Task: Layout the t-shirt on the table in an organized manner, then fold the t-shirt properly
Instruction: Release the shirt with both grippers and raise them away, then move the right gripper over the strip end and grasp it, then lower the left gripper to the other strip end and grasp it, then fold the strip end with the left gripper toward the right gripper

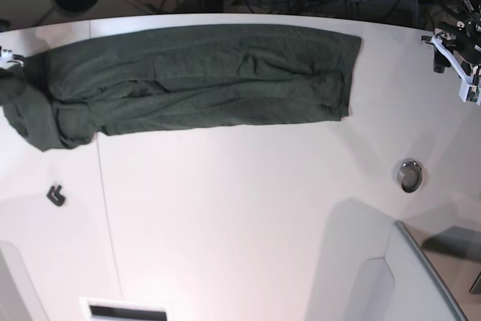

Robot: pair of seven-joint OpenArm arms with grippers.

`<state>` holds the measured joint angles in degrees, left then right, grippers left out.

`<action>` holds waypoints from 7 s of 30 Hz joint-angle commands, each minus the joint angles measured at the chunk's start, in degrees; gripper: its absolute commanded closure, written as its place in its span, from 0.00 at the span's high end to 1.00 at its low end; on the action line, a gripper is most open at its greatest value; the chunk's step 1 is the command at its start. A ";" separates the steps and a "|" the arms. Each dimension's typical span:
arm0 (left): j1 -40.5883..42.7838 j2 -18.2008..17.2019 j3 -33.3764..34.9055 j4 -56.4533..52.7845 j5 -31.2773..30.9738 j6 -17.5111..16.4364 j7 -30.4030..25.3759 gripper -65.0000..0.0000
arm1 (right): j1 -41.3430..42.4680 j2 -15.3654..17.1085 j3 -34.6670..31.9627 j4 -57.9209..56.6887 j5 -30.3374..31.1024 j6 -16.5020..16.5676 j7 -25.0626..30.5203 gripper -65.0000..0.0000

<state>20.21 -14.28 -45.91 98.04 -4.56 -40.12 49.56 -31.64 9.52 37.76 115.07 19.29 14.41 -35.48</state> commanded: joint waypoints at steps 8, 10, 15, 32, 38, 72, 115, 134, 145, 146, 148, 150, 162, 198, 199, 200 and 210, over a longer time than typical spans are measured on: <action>-2.05 -0.79 0.06 0.91 -0.41 0.12 -0.81 0.50 | 0.91 -1.12 6.51 1.11 0.27 4.97 2.21 0.00; -2.05 -0.79 0.06 0.91 -0.41 0.12 -0.81 0.50 | 1.79 -2.97 9.23 1.11 0.27 6.38 2.21 0.00; -2.14 -0.79 0.06 -0.59 -0.41 0.12 -0.81 0.50 | 3.29 -4.11 14.59 1.11 0.27 10.68 1.86 0.00; -3.11 -0.88 -0.38 -3.58 -0.41 0.12 -0.81 0.50 | 2.93 -3.58 -8.00 0.76 0.01 21.32 1.77 0.00; -3.20 -0.88 -0.11 -3.58 -0.41 0.12 -0.81 0.50 | 3.64 -3.50 -20.40 -0.30 0.01 21.32 1.77 0.00; -2.93 -1.15 -0.11 -3.84 -0.41 0.12 -0.81 0.50 | 14.01 -0.51 -51.96 -8.03 0.01 18.51 -2.98 0.50; -11.64 2.90 19.23 -33.64 -33.99 0.12 -0.99 0.95 | 7.68 -3.58 -26.11 -14.27 0.10 18.51 1.77 0.49; -10.93 6.94 18.70 -34.61 -26.08 0.12 -0.90 0.36 | 7.95 -3.58 -26.11 -14.36 0.10 18.51 1.77 0.49; -13.13 2.37 10.61 -33.91 -25.99 0.12 -0.90 0.00 | 7.07 -3.67 -26.02 -14.10 0.10 18.51 2.21 0.49; -13.13 1.14 10.61 -33.82 -25.99 0.12 -0.90 0.00 | 7.07 -3.76 -26.02 -14.01 0.10 18.51 2.21 0.49; -12.95 0.00 10.61 -32.33 -25.99 0.12 -0.90 0.00 | 6.98 -3.85 -26.02 -14.10 0.10 18.51 2.21 0.49; -12.51 -0.62 10.61 -29.16 -25.99 0.12 -0.90 0.00 | 6.98 -3.94 -26.02 -14.19 0.10 18.51 2.21 0.49; -3.81 1.67 17.65 -5.51 -25.90 0.12 -0.64 0.00 | 7.15 -3.67 -26.02 -14.27 0.18 18.51 2.21 0.49; -0.29 19.95 35.84 8.38 -26.34 21.61 1.65 0.00 | 7.24 -3.50 -26.02 -14.36 0.10 18.51 1.86 0.49; -0.82 19.95 36.72 7.94 -26.34 21.61 1.21 0.00 | 7.24 -3.50 -26.02 -14.36 0.10 18.51 1.86 0.49; -1.35 19.95 37.34 7.24 -26.34 21.70 1.03 0.00 | 7.24 -3.50 -26.02 -14.36 0.10 18.51 1.86 0.49; -6.18 19.95 42.17 1.87 -26.08 23.99 0.86 0.00 | 7.24 -3.50 -26.02 -14.36 0.10 18.51 1.86 0.49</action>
<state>14.33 5.41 -3.90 99.11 -29.45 -15.81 51.53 -24.51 5.65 11.53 99.88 18.65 32.58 -34.68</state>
